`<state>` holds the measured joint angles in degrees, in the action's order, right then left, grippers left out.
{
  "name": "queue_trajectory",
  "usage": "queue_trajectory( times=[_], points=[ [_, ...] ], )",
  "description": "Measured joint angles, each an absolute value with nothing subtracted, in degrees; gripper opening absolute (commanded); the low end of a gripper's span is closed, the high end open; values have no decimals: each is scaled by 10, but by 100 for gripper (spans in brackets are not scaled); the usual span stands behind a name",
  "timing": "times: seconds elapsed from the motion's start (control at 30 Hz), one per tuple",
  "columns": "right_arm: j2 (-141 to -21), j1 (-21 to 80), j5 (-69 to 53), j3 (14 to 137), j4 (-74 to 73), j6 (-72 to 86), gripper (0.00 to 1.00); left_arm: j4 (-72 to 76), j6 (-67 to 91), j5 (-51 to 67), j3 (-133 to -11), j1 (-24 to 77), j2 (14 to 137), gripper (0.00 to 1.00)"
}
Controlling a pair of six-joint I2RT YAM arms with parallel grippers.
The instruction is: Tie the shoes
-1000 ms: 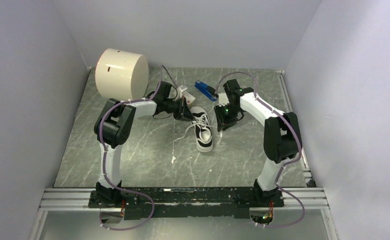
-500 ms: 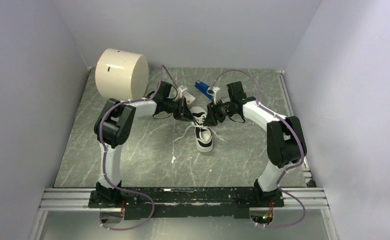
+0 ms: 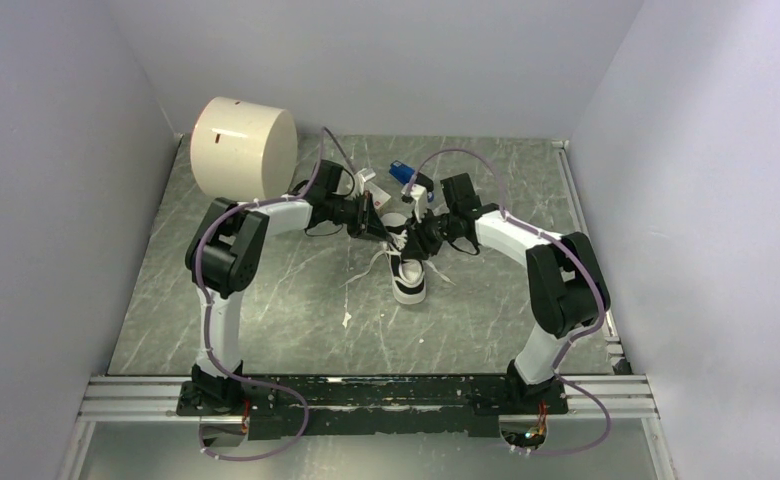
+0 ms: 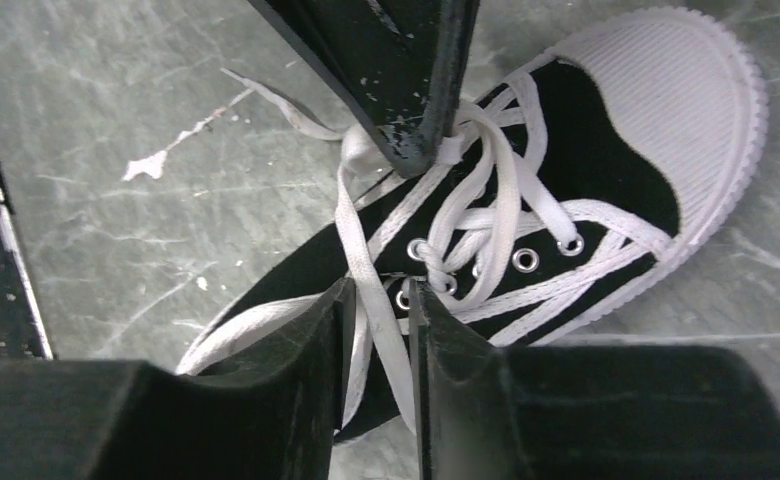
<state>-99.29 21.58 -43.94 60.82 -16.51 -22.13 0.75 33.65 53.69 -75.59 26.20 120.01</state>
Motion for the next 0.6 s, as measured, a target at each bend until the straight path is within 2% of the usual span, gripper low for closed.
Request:
queue_trajectory(
  times=[0.07,0.23,0.43,0.6],
  points=[
    [-993,217,-428,608,-159,-223,13,7,336,539,-756,262,1196,5],
    [-974,218,-411,597,-154,-213,0,-25,308,535,-769,261,1190,5],
    [-902,217,-406,566,-152,-183,0,-63,277,526,-790,260,1190,5],
    [-895,215,-403,561,-152,-171,0,-63,278,533,-790,260,1188,5]
  ],
)
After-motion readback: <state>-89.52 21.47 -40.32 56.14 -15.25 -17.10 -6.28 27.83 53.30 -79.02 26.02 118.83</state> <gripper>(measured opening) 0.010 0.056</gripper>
